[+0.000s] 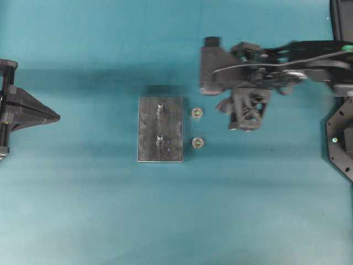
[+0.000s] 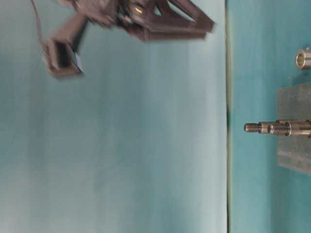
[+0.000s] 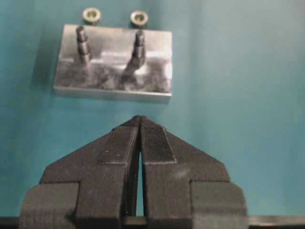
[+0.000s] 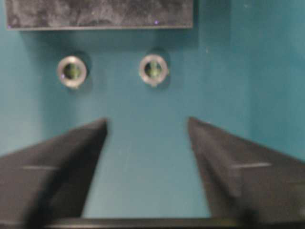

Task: Insert the washer onto the shaft.
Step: 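Move the right gripper over the upper metal washer beside the block, then lower the right gripper and close it on the upper washer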

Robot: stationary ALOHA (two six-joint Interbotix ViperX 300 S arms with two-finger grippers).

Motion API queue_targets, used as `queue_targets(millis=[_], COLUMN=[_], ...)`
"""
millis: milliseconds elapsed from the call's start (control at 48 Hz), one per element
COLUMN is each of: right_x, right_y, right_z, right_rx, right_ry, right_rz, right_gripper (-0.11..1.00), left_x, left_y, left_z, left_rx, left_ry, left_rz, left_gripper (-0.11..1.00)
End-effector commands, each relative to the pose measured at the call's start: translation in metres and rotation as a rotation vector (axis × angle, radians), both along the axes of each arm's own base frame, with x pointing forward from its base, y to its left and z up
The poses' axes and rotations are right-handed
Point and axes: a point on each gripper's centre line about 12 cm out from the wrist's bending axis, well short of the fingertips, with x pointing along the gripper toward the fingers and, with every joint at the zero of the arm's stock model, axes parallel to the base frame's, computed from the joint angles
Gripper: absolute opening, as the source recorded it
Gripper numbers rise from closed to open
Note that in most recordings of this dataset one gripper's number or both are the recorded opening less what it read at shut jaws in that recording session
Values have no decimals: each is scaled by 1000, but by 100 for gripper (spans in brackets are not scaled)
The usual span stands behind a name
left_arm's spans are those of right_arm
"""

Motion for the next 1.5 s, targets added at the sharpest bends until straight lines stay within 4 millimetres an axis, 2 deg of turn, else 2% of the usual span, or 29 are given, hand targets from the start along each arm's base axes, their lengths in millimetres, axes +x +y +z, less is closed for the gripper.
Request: queue_targets(millis=[0, 146, 437, 667, 979, 1479], right_x=[13, 25, 49, 59, 47, 43], right_y=[0, -2, -4, -5, -6, -12], right_z=[5, -11, -39, -51, -72, -87], right_rx=[-10, 0, 43, 44, 44, 44], right_ry=[-16, 27, 165, 150, 133, 97], right_rz=[21, 19, -15, -28, -51, -91], right_gripper=[85, 80, 80, 80, 79, 79], left_x=[3, 2, 0, -3, -4, -4], left_y=[0, 0, 0, 0, 0, 0], left_z=[9, 7, 4, 3, 2, 2], left_rx=[0, -6, -16, -15, -16, -18], left_ry=[-23, -20, -14, -21, -18, -18], left_rz=[1, 4, 10, 8, 8, 10], left_gripper=[0, 0, 0, 0, 0, 0])
